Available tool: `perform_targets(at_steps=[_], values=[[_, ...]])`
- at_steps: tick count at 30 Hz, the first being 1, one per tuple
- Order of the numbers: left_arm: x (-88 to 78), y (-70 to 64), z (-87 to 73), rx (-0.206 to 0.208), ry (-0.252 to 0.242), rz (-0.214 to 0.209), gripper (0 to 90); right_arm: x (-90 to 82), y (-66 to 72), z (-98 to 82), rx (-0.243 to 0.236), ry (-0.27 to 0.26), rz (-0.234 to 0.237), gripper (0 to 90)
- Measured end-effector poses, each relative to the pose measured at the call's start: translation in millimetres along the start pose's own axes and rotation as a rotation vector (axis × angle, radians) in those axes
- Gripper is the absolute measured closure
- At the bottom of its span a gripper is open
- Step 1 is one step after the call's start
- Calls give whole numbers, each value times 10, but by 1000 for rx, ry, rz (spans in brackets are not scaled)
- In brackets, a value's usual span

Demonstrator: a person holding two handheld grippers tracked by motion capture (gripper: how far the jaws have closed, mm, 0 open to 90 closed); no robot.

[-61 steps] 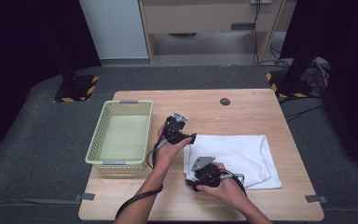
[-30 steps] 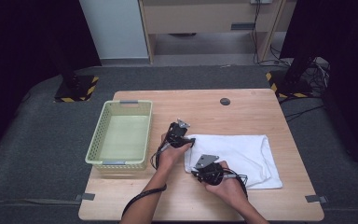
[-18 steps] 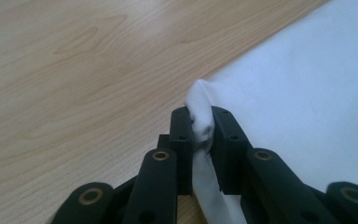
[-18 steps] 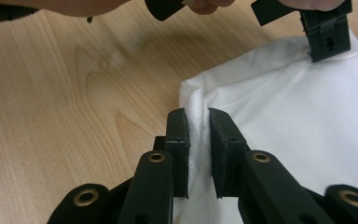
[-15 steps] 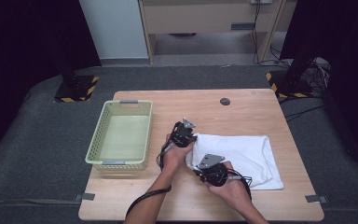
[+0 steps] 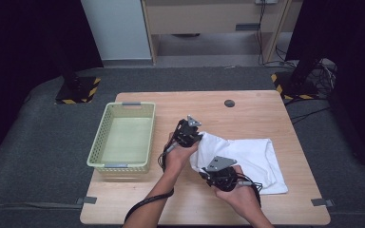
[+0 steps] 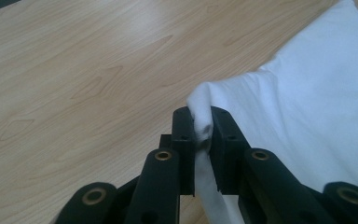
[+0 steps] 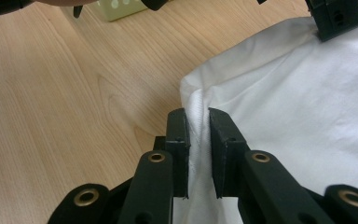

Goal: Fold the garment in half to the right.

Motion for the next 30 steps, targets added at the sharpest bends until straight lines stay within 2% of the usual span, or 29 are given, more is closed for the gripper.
perform_targets(at_steps=[18, 20, 23, 27, 30], values=[[-249, 68, 175, 9, -7, 2, 812, 34, 134, 193, -2, -13, 10, 791], [-267, 60, 179, 13, -3, 1, 812, 33, 152, 213, 13, -16, 20, 791], [-291, 66, 176, 15, 1, 2, 813, 31, 171, 235, 13, -17, 28, 791], [-313, 75, 182, 4, -4, -10, 813, 34, 201, 266, 25, -27, 42, 791], [-330, 79, 172, 16, 5, -10, 813, 53, 214, 283, 19, -15, 44, 791]])
Point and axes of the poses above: each handheld gripper's, and its own axes: x roughly forward along the jaws, z roughly out of its top, y roughly to its left, the point moved 10 cm from there along x, roughly forward along the jaws, and after that the axes turned 12 degrees about -y, right-handed, at the moved point
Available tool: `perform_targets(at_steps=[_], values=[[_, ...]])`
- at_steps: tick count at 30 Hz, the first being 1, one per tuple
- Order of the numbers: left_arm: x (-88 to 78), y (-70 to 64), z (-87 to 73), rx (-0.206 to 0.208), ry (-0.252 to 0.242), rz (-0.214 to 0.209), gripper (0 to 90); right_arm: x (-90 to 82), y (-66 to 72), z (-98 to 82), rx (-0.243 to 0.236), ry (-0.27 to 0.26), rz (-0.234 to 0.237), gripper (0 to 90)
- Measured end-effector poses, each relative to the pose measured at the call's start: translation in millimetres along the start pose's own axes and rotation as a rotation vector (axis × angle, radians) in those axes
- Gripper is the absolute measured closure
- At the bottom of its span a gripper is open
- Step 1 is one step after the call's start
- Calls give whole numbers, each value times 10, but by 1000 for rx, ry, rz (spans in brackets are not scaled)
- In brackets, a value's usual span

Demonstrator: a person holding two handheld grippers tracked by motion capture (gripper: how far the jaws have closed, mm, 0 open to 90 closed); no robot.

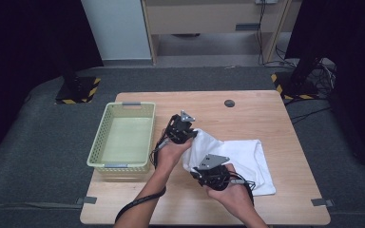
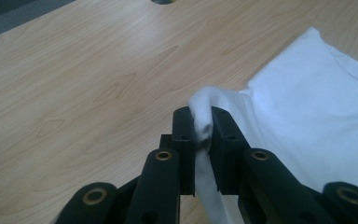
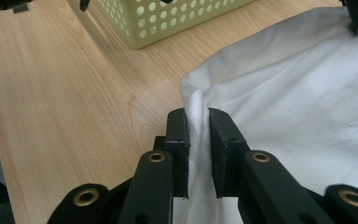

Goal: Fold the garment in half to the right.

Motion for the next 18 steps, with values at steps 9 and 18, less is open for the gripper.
perform_targets(at_steps=[9, 18], values=[[-153, 69, 103, 5, 1, 6, 812, 32, 75, 123, -6, -14, 8, 791], [-262, 125, 148, 22, 12, 5, 812, 101, 162, 253, -18, -24, 21, 791]])
Point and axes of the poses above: each handheld gripper's, and its own axes: x roughly forward along the jaws, z roughly out of its top, y roughly to its left, the point moved 10 cm from there along x, roughly forward along the jaws, and after that the axes turned 12 degrees about -y, right-handed, at the moved point
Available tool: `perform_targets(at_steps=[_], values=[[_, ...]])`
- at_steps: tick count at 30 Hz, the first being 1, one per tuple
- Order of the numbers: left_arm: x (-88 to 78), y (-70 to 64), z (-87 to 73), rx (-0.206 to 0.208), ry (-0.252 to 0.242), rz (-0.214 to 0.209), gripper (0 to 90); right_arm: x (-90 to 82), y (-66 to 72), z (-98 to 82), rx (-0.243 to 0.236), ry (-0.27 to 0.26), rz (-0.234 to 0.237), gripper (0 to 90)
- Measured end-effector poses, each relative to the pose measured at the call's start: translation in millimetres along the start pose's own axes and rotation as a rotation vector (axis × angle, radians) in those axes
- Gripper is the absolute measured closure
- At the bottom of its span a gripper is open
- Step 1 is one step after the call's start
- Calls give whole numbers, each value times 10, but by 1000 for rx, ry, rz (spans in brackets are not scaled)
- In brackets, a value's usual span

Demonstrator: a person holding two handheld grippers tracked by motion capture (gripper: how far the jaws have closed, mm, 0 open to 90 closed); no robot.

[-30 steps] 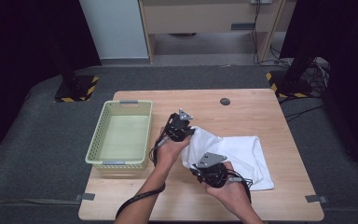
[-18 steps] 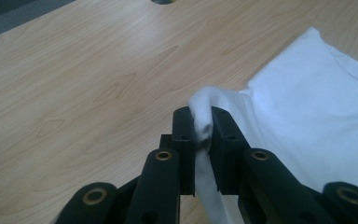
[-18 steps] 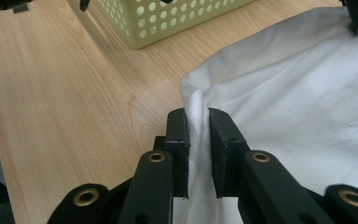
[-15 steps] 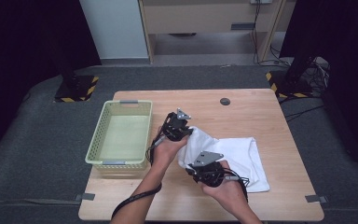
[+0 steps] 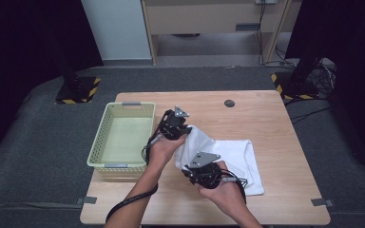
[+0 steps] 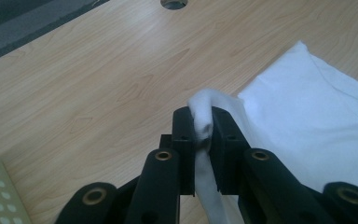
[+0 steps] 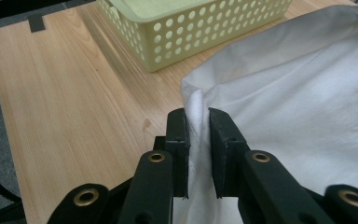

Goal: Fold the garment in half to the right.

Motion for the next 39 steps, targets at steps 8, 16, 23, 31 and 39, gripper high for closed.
perform_targets(at_steps=[8, 16, 23, 31, 39], values=[[-46, 44, -9, 9, 18, 2, 812, 32, 52, 49, 4, -7, 0, 790], [-92, 65, 17, 8, 11, 1, 812, 19, 66, 97, 15, -14, 2, 791], [-157, 90, 10, 12, 5, 6, 811, 69, 127, 157, 11, -19, 8, 790], [-282, 208, 9, 3, -4, 21, 811, 154, 195, 240, 9, -30, 17, 790], [-433, 329, 22, -9, -19, 46, 811, 259, 280, 377, 24, -53, 48, 790]])
Point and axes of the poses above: each handheld gripper's, and its own axes: x roughly forward along the jaws, z roughly out of its top, y roughly to its left, the point moved 10 cm from there along x, roughly forward along the jaws, and after that the axes turned 12 degrees about -y, right-handed, at the moved point
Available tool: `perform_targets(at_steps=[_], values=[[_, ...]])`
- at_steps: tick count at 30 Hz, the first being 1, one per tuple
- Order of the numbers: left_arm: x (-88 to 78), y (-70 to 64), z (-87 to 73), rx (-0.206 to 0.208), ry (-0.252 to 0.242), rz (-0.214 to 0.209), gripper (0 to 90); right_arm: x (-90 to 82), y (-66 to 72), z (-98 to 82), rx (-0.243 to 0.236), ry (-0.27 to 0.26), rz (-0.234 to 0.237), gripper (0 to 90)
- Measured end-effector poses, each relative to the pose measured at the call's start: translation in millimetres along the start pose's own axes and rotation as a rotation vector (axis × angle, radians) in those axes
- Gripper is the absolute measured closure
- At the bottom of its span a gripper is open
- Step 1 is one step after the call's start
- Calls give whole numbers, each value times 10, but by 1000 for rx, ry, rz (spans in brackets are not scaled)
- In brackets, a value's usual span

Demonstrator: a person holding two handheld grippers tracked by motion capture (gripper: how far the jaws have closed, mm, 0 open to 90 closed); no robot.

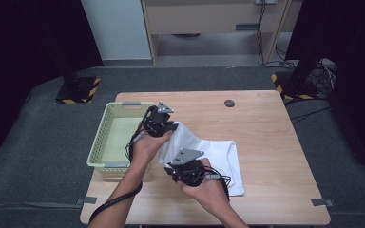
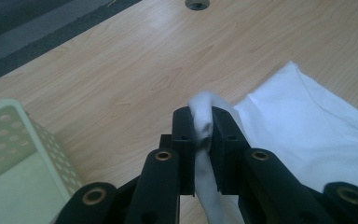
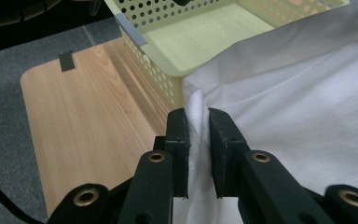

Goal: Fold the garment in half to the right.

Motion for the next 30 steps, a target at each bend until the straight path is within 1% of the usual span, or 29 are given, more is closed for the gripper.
perform_targets(at_steps=[1, 5, 6, 10, 12, 14, 17, 19, 22, 25, 30], values=[[-13, 14, -1, -1, -1, 4, 811, 12, 2, 10, -3, 0, 5, 790], [-63, 72, -28, -4, 8, 16, 811, 44, 21, 23, 9, 1, 22, 790], [-72, 80, -27, -5, 6, 17, 811, 43, 24, 27, 19, 0, 29, 790], [-74, 39, 26, -14, -14, 2, 812, -4, -3, 54, 36, -9, 35, 790], [-66, 6, 55, 2, -10, 2, 812, -52, -19, 65, 35, -15, 33, 790], [-71, -9, 80, 9, -4, 2, 811, -86, -30, 66, 37, -17, 30, 790], [-115, 27, 85, 11, 4, 17, 811, -81, -21, 70, 39, -17, 30, 790], [-146, 63, 66, 6, 9, 25, 811, -52, 2, 86, 41, -19, 38, 790], [-172, 90, 44, -4, 14, 26, 811, -17, 34, 114, 45, -24, 49, 790], [-152, 59, 67, -4, 12, 17, 812, -36, 30, 112, 40, -23, 51, 790], [-47, -57, 135, -1, 12, 1, 812, -171, -73, 67, 51, -21, 33, 790]])
Point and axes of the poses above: each handheld gripper's, and its own axes: x roughly forward along the jaws, z roughly out of its top, y roughly to its left, the point moved 10 cm from there along x, roughly forward along the jaws, and after that the axes turned 12 degrees about -y, right-handed, at the moved point
